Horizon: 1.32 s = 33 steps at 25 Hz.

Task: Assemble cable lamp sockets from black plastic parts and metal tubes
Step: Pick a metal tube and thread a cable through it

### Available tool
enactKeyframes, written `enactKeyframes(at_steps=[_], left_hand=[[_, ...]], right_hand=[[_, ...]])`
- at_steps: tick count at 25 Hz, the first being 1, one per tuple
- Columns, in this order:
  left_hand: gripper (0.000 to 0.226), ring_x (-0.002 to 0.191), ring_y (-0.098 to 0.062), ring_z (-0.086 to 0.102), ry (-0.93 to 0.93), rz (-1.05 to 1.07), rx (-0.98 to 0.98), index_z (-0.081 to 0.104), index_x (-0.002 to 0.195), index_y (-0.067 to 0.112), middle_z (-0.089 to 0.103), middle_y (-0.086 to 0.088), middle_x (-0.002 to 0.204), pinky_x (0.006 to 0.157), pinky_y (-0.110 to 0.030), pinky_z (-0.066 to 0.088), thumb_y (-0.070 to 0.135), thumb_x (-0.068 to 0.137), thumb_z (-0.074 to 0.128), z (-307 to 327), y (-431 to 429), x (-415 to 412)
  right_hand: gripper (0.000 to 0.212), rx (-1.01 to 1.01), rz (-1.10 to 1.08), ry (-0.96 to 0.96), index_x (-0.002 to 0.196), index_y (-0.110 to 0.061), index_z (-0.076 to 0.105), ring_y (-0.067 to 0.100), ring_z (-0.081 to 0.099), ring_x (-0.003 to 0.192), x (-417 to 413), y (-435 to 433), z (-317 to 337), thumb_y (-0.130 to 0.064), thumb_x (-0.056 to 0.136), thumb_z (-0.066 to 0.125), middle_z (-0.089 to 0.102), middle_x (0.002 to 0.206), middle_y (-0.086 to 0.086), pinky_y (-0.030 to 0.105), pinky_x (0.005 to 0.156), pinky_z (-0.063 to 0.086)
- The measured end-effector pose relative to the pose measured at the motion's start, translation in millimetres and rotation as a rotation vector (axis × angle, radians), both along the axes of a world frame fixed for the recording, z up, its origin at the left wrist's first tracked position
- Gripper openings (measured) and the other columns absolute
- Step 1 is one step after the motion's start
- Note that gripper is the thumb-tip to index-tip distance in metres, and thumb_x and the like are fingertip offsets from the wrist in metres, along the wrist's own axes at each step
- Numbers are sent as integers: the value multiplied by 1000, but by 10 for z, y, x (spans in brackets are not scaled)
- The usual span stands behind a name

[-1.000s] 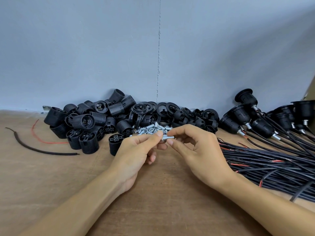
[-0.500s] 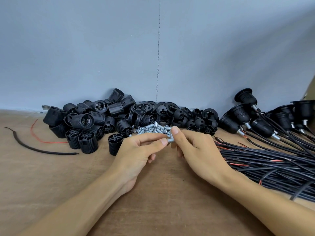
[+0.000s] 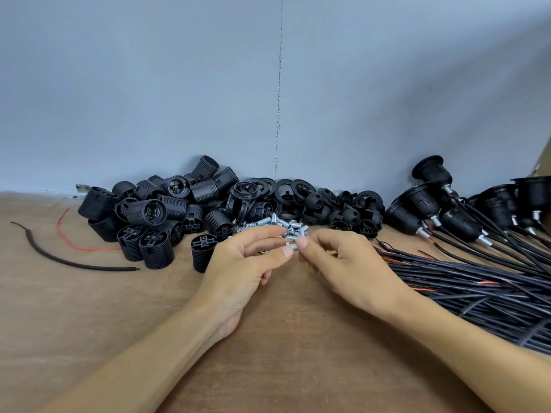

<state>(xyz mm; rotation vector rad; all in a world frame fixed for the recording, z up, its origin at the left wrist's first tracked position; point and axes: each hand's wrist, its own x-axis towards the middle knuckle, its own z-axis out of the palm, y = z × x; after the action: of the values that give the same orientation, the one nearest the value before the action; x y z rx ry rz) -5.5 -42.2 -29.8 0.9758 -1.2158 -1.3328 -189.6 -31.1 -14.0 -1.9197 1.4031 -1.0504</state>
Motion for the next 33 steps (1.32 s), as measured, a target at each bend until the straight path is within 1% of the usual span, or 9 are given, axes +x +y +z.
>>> enactKeyframes(at_steps=[2,5,8,12,15,18,25,28,33], left_hand=[[33,50,-2,47,-15,1,-9,76,107,25,79,4,100,51,-14,43,10,79,82,2,2,-5],[36,50,-1,48,-25,7,-28,74,109,26,79,5,102,51,-14,43,8,80,82,-3,7,-12],[36,51,0,49,-43,12,-41,74,109,27,79,7,102,51,-14,43,9,79,83,-8,12,-11],[33,52,1,50,-49,9,-43,75,108,27,79,7,103,51,-14,43,10,80,82,-13,16,-4],[32,52,2,50,-56,9,-50,75,106,27,79,8,102,51,-14,43,11,79,83,-8,20,-8],[29,54,3,52,-60,25,-54,76,103,27,79,8,102,52,-15,43,11,80,82,-13,19,-9],[28,54,4,53,-57,24,-58,76,102,27,79,9,101,52,-13,43,11,80,83,-18,16,-10],[29,54,5,54,-66,22,-57,76,102,28,79,9,102,52,-13,43,10,80,83,-17,13,-13],[29,54,5,54,-60,19,-53,76,103,26,79,9,101,51,-12,43,8,80,82,-17,15,-20]], right_hand=[[50,53,-3,-52,77,-19,66,8,51,42,1,-6,-22,-59,99,44,67,62,4,20,49,40],[23,58,73,-115,93,-21,64,15,54,45,-12,-16,-7,-43,99,58,67,70,9,19,46,41],[49,132,68,-159,84,-15,65,18,52,41,-15,-45,-21,-59,98,47,68,65,12,20,41,39],[29,141,133,-234,94,-14,61,30,54,47,-11,-32,-13,-42,98,60,64,70,18,31,41,44],[47,212,128,-316,93,-7,61,24,54,42,-16,-44,-10,-51,100,49,68,72,11,27,37,42],[30,241,181,-319,102,-4,59,21,56,47,-7,-25,11,-34,99,61,67,78,8,28,40,45],[35,325,174,-355,96,-3,58,21,55,46,14,-16,32,-38,99,59,63,74,10,25,37,43],[54,374,149,-387,81,-6,60,21,51,38,29,-16,24,-56,98,48,61,65,13,23,35,41],[42,354,194,-383,90,-4,60,19,52,42,47,7,41,-45,98,56,61,69,10,24,36,43]])
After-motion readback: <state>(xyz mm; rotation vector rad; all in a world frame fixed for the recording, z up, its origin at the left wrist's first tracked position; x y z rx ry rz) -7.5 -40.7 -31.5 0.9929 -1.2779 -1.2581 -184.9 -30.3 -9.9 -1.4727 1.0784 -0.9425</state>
